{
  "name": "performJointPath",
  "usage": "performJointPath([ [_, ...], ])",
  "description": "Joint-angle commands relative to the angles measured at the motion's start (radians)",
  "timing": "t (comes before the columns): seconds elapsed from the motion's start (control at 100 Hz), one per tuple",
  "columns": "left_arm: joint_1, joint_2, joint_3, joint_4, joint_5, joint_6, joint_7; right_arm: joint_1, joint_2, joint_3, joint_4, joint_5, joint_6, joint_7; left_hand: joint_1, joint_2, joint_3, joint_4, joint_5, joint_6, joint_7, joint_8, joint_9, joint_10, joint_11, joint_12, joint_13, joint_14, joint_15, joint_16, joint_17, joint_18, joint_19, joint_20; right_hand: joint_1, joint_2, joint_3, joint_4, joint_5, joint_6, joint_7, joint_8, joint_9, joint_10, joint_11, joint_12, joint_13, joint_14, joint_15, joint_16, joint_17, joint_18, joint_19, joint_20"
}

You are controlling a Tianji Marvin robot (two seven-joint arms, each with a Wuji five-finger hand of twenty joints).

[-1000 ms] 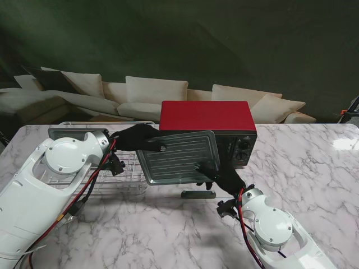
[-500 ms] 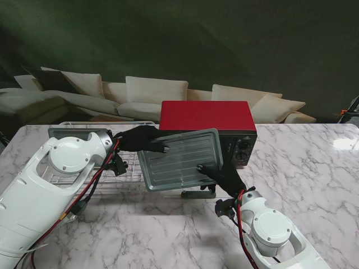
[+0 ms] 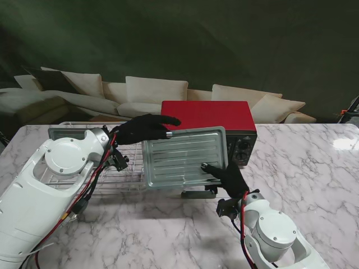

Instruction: Slide the trays into the oven

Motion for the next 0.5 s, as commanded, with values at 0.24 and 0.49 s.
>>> performJointPath([
  [0.24,0.060,-0.015,-0.100,-0.033,0.037,-0.043,0.098,-0.069,-0.002,0.056,-0.066,0.046,0.041,0.002,-0.055,0.042,-0.023,-0.018,-0.025,-0.001,-0.008,-0.005,-0.022,-0.009,0.001,-0.013,-0.011,-0.035,-0.009,-0.005,0.002,-0.011,-0.076,0.010,0.070,0.057,0.122,0.026,0.049,-0.102,0.075,0.063,0.016,0.007,0.059,0.006,0.063,-0.046,0.075,0.028,0.052,-0.010,0.050,0.022],
  [0.49,0.116,-0.011,-0.183,-0.015,0.062,-0.066,0.106,-0.112,-0.002,0.097,-0.101,0.058,0.125,0.008,-0.066,0.059,-0.024,-0.021,-0.015,0.002,-0.004,0.002,0.011,-0.010,0.014,0.002,0.000,-0.036,-0.006,0.005,0.007,-0.016,-0.095,0.040,0.071,0.060,0.120,0.026,0.048,-0.099,0.077,0.059,0.011,0.009,0.067,0.002,0.063,-0.043,0.075,0.023,0.051,-0.009,0.049,0.021],
])
